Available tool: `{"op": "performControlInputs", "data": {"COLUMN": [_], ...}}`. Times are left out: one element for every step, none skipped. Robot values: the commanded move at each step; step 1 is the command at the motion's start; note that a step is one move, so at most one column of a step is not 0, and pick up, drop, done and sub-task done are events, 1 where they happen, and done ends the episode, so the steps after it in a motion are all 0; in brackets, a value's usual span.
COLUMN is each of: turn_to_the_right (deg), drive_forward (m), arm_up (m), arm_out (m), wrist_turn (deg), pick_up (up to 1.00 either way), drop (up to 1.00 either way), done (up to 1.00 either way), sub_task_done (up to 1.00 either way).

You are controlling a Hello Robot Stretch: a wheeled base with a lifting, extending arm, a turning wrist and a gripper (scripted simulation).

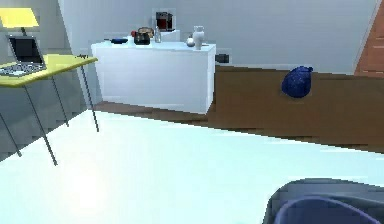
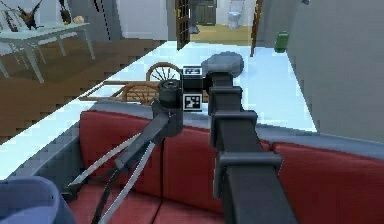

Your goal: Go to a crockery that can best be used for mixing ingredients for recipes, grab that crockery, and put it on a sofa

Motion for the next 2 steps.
{"op": "performControlInputs", "data": {"turn_to_the_right": [0.0, 0.0], "drive_forward": [0.00, 0.00], "arm_up": [0.00, 0.00], "arm_out": [0.00, 0.00], "wrist_turn": [45.0, 45.0], "pick_up": [0.00, 0.00], "drop": [0.00, 0.00], "done": [0.00, 0.00], "sub_task_done": [0.00, 0.00]}}
